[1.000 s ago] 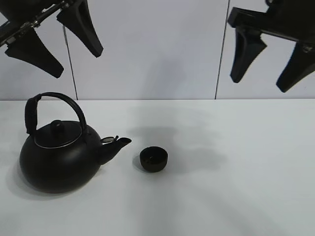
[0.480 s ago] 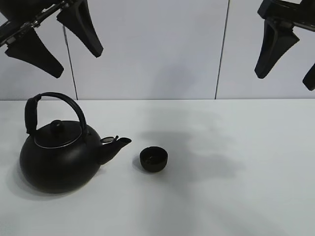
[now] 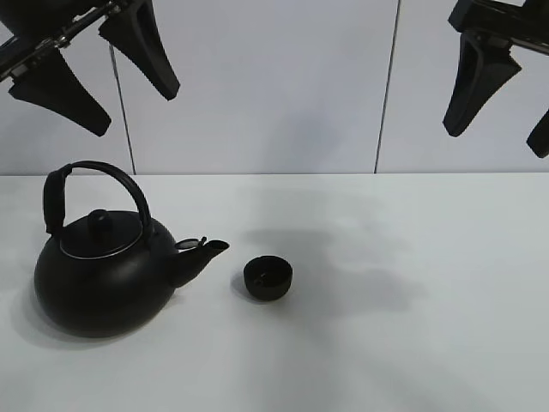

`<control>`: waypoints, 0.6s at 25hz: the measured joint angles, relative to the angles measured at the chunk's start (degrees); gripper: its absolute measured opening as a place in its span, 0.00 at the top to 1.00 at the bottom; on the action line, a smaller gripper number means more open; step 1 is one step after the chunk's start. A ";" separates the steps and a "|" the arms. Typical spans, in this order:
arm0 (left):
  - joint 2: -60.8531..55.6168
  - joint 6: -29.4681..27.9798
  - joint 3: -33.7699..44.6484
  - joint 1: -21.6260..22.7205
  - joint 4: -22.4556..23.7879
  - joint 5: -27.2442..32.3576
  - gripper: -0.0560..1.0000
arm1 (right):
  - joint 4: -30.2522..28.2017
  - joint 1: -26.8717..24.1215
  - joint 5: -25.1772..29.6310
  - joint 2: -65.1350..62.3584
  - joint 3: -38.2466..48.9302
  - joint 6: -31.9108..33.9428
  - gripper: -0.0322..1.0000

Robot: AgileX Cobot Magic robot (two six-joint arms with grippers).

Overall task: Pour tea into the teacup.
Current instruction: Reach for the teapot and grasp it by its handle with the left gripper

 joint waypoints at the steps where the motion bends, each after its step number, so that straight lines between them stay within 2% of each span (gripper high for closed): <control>1: 0.00 0.00 0.00 0.00 0.00 0.00 0.44 | 0.00 0.00 0.00 0.00 0.00 0.00 0.44; 10: 0.00 0.00 0.00 0.00 0.00 -0.95 0.44 | -0.22 0.00 -0.54 0.00 0.00 0.00 0.44; 15: 0.00 0.00 0.00 0.00 0.00 -4.41 0.44 | -0.54 0.00 -1.11 0.00 0.00 0.00 0.44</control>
